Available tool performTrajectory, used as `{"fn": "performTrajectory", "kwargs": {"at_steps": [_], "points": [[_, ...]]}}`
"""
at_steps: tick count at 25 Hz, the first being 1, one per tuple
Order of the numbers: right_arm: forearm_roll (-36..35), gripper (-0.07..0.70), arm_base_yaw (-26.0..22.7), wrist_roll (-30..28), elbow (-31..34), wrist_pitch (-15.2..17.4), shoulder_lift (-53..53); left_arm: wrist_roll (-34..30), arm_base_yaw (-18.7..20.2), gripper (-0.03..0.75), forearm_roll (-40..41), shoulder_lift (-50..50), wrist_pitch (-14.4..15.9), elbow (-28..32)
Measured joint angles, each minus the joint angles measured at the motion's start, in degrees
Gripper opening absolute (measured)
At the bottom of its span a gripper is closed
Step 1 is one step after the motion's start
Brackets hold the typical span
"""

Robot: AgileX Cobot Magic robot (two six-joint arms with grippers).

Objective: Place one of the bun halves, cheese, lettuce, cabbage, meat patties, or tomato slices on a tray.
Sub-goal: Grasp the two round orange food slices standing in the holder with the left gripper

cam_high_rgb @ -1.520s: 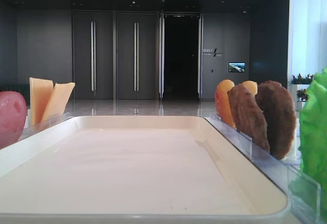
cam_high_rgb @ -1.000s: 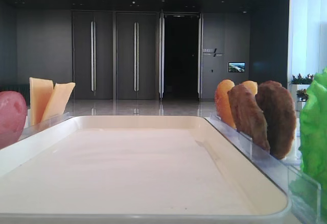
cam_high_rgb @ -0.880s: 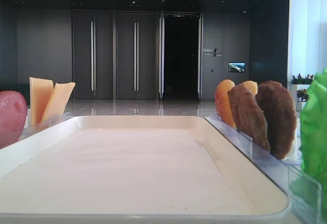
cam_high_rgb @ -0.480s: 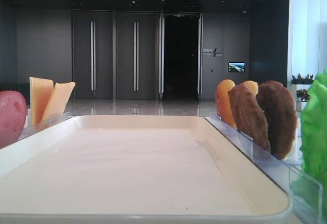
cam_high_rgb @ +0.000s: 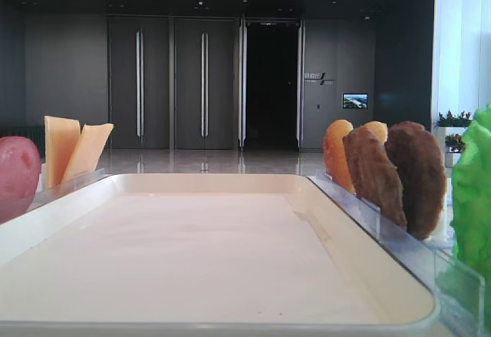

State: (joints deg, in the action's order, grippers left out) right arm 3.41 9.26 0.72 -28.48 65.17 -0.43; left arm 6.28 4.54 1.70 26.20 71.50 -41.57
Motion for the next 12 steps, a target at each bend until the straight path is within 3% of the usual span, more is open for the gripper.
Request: {"fn": "performTrajectory", "kwargs": {"at_steps": [12], "points": [[0.0,0.303,0.0,0.0,0.0,0.0,0.0,1.7,0.0,0.452,-1.2,21.8,0.0,-5.3]]}}
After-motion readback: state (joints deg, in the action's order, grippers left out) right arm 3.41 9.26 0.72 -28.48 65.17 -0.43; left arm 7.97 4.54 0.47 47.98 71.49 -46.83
